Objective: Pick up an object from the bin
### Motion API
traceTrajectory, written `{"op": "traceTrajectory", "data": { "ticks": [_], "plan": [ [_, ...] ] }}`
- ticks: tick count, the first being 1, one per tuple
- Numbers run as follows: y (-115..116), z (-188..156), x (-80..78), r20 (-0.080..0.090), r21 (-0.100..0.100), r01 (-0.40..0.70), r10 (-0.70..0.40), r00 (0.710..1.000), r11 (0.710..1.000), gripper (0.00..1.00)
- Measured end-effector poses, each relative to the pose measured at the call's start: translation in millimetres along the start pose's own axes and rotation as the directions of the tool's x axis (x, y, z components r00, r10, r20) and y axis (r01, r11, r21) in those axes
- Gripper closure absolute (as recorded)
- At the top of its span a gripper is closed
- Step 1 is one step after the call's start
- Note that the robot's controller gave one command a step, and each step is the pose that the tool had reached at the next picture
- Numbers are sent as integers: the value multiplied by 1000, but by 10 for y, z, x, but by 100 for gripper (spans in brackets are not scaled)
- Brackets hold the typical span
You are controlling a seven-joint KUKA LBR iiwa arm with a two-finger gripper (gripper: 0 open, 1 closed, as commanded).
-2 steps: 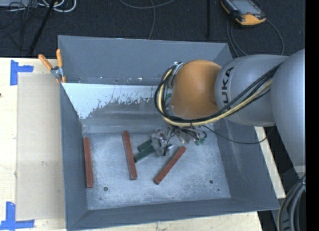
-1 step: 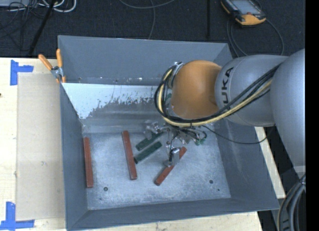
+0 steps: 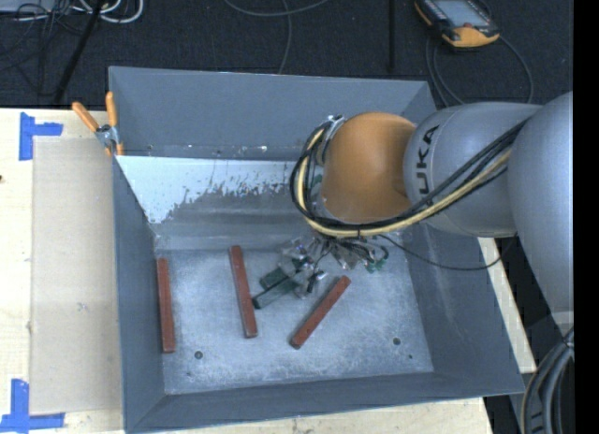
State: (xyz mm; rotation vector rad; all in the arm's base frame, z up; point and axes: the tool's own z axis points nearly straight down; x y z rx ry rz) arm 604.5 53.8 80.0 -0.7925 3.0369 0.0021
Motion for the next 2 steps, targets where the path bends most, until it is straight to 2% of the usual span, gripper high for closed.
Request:
{"op": "traceTrajectory", "data": {
  "ticks": [1,2],
  "plan": [
    [0,-1,0,0,0,0,0,1000,1000,100],
    [61,-1473,144,0,1,-20,20,1000,1000,100]
  ]
}}
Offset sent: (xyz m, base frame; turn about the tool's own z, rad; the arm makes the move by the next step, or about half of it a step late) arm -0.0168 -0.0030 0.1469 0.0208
